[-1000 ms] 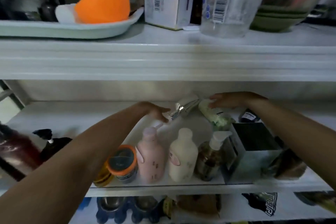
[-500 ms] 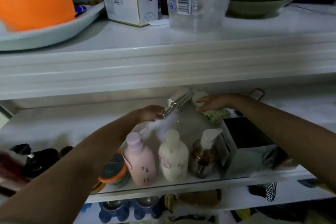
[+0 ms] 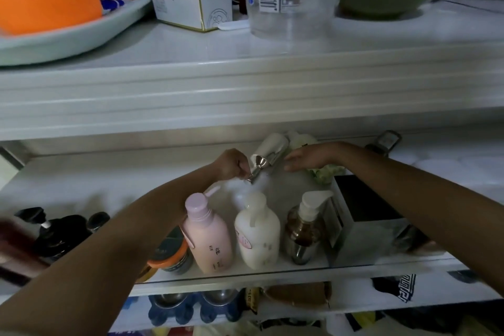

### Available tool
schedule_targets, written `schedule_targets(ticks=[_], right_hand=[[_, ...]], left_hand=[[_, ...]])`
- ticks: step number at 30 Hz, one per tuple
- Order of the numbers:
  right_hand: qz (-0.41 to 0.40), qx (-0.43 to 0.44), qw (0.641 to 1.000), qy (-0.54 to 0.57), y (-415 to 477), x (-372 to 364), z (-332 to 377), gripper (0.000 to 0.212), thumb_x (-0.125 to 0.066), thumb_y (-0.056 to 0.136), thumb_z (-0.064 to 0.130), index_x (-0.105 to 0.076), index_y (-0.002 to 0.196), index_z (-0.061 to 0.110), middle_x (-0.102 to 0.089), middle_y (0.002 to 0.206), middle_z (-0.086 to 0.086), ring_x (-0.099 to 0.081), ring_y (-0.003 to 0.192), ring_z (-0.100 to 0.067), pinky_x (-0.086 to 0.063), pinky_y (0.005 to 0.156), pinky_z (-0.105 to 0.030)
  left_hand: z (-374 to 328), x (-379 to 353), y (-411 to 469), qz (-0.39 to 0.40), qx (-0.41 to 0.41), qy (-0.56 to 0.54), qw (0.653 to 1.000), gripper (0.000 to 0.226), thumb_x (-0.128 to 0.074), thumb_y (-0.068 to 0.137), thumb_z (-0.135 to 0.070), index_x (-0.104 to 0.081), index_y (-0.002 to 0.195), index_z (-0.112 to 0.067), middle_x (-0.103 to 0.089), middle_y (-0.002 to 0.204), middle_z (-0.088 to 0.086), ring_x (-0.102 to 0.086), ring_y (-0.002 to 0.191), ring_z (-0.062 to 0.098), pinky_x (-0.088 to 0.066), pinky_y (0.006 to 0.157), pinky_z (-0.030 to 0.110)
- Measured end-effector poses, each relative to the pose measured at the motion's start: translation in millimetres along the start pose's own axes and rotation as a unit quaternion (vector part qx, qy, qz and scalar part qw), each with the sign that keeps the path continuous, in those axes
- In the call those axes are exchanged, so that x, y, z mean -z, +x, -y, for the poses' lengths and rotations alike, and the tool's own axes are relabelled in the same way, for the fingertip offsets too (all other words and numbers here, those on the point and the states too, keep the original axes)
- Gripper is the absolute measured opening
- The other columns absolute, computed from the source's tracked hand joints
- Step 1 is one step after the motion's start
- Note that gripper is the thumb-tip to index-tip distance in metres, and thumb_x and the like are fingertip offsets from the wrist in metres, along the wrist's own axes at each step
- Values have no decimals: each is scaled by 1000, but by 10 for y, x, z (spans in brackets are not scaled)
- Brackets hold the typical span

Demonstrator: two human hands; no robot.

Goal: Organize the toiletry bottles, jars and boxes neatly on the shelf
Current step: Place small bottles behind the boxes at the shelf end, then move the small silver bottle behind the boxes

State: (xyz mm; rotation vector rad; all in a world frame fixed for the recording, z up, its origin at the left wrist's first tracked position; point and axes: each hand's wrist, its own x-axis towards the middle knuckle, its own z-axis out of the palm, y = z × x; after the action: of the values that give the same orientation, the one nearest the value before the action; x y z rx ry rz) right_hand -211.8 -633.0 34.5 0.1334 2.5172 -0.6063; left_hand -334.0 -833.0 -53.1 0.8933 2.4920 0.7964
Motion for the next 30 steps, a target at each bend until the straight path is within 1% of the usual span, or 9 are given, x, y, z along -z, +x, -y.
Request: schedule_targets(ticks=[3,6,9,13,16,19,25,27,30], right_hand=[[-7,9,1000,-9,17,-9,15,45,-44,99,25,-37,141,9,-38,146,-7,-36,134,-20,-32,84,-11],[-4,22,1000,7,74,-10,65,47,-53,94,32,-43,138,17,-44,142,-6,-44,127,-22,-36,107,-32],[-37,55,998,11,155,-2,172,53,-61,89,28,-44,137,15,-52,129,-3,-50,118,-21,-42,101,-35],[-79,95,992,38,232,7,429,46,-69,80,28,-55,123,21,-61,99,1,-58,90,-19,-49,70,-33],[-105,119,986,47,300,2,625,24,-73,77,26,-60,96,19,-58,87,2,-57,79,-17,-50,61,-27],[-133,134,982,27,358,-22,764,26,-75,76,30,-54,80,15,-58,83,-2,-58,71,-19,-49,53,-26],[-149,143,978,14,417,-123,951,27,-71,77,30,-48,72,17,-57,82,-5,-57,71,-24,-44,58,-29],[-162,142,976,-13,446,-133,1022,29,-70,77,33,-44,69,22,-56,82,-1,-54,80,-22,-36,62,-26],[-131,142,981,-37,480,-116,1144,32,-66,81,30,-39,64,25,-50,76,3,-52,77,-21,-33,51,-21]], left_hand=[[-81,102,-115,-17,8,-40,999,37,-44,63,19,-67,69,-10,-67,61,12,-60,53,16,-49,63,29],[-173,249,-218,-60,21,-136,989,41,-42,68,22,-63,76,-12,-64,60,14,-58,55,21,-49,61,28],[-289,402,-321,-89,12,-235,968,28,-59,77,18,-63,82,-10,-63,63,11,-61,59,17,-56,62,26],[-422,498,-393,-123,50,-380,915,20,-65,79,12,-64,84,-7,-64,67,11,-63,60,17,-59,73,29],[-478,561,-407,-129,88,-441,884,16,-66,80,8,-64,87,-6,-66,65,8,-64,56,15,-60,68,26],[-464,625,-418,-147,111,-500,846,12,-66,81,8,-64,85,-3,-66,66,8,-65,54,14,-58,59,25],[-299,668,-527,-171,135,-496,840,10,-58,88,5,-64,90,-3,-66,77,13,-68,60,16,-59,63,27],[-230,681,-587,-170,145,-486,845,16,-51,93,-1,-63,102,-4,-68,84,13,-68,72,19,-59,69,28],[-157,647,-675,-164,178,-432,869,22,-49,97,-20,-64,110,-11,-68,103,7,-63,93,21,-54,81,28]])
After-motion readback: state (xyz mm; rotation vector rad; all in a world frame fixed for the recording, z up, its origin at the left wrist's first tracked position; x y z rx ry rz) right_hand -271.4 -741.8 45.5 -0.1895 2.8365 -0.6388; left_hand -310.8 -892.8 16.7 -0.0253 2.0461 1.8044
